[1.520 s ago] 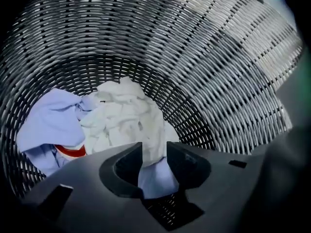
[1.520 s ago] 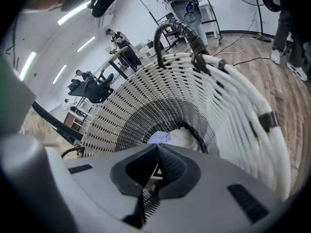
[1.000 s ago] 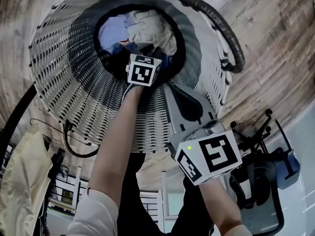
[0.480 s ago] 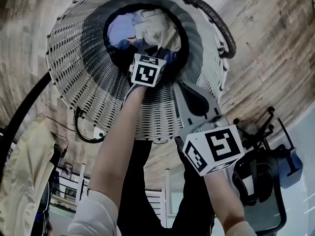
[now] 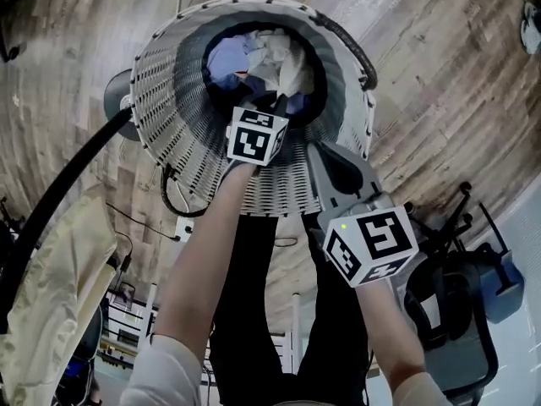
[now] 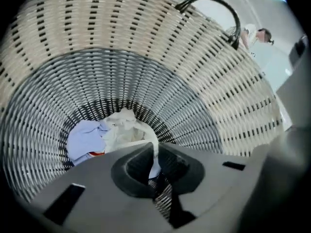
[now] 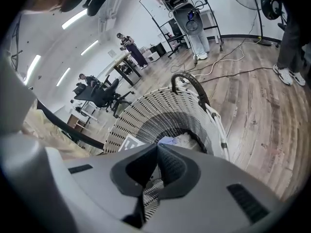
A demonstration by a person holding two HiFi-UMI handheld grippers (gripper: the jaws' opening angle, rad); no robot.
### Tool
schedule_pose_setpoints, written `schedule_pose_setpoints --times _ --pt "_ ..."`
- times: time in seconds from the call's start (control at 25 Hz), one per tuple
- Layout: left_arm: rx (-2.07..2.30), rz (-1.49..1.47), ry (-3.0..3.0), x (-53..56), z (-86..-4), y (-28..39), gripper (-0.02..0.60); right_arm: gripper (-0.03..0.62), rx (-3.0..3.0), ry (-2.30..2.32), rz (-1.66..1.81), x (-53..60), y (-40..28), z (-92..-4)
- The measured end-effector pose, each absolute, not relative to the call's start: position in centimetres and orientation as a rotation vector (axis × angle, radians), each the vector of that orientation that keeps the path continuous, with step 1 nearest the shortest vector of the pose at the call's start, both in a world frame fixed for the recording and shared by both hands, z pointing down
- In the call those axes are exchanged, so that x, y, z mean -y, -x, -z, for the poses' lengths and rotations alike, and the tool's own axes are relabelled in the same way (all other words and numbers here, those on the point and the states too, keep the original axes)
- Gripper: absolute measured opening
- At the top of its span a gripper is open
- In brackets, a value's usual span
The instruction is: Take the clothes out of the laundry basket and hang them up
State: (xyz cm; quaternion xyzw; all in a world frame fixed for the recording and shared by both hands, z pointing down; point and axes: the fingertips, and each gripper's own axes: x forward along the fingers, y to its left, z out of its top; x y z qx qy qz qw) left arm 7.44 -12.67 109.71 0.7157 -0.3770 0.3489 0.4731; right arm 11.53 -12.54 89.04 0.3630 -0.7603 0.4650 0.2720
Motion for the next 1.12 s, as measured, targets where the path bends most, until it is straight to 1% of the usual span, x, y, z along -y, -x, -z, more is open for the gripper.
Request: schedule_pose_setpoints --times 0.64,1.12 --pt "0.902 -0.811 -1.851 11.1 -95.2 -7.6 0.04 0.008 2.055 -1.001 -1.166 14.0 -12.8 -78.7" --pt "1.06 -0.695 -1.843 11.4 -83.5 -7.2 0.038 0.007 2.098 -0.971 -1.072 13.1 -15.6 -71.0"
